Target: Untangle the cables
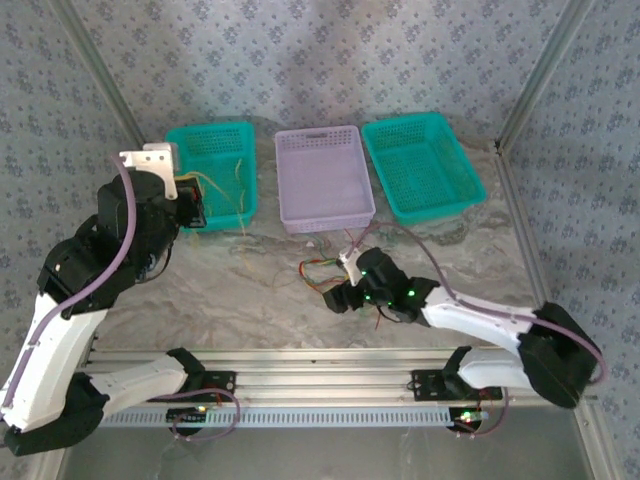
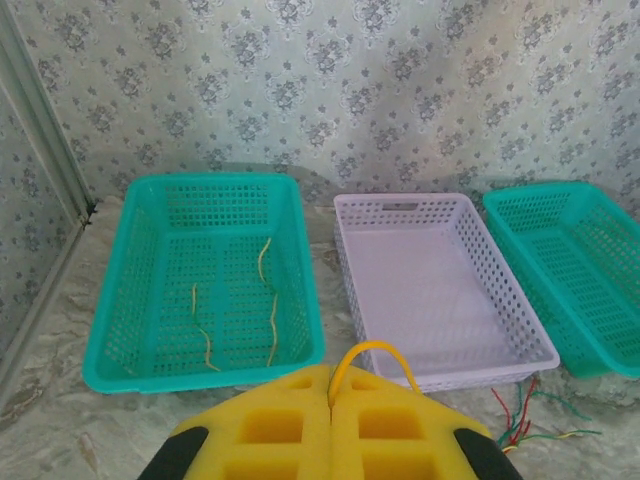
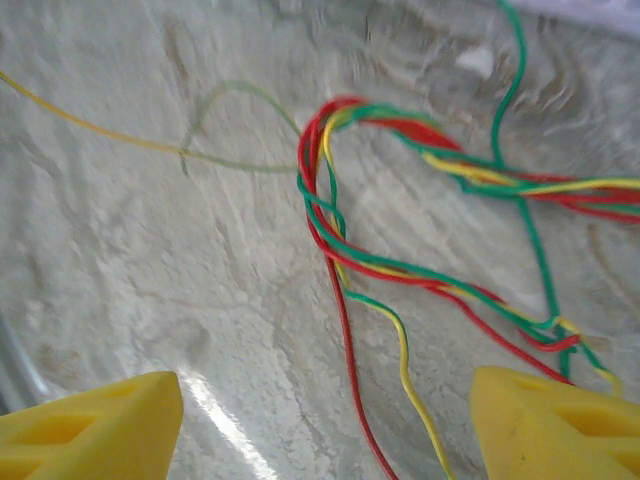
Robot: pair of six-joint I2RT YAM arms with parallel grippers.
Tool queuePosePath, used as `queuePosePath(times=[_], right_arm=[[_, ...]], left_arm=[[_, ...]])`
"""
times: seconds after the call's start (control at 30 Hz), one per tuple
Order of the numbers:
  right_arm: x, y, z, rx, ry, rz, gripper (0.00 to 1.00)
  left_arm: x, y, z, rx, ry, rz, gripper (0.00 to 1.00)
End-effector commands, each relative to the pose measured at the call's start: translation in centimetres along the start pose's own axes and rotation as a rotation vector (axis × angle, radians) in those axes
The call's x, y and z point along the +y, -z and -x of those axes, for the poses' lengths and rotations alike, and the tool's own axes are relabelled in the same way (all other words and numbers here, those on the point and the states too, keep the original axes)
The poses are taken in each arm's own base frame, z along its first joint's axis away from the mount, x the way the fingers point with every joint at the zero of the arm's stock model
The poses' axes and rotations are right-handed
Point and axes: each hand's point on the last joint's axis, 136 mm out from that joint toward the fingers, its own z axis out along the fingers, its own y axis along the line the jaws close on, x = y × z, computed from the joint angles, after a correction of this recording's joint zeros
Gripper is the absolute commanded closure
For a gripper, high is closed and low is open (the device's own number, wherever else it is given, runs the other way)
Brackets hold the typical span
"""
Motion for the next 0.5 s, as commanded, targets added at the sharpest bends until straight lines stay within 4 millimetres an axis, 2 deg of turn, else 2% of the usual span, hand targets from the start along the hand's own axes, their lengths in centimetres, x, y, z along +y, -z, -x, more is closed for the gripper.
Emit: queuePosePath(times=[0.0, 0.3, 0.47], right_arm=[[-0.4, -1.6, 1.8, -0.026, 0.067, -0.083, 0.23], [-2.2, -6.4, 0.8, 0.107, 0.06, -0.28, 0.24], [-3.5, -8.2, -0.5, 0.196, 0.058, -0.361, 0.35]], left_arm=[[0.0, 1.0, 1.3, -0.049, 0.058, -0.031, 1.0], [0.4, 1.5, 1.0, -0.046, 0.058, -0.032, 1.0], [0.5, 1.9, 1.5, -0.059, 0.053, -0.034, 1.0]])
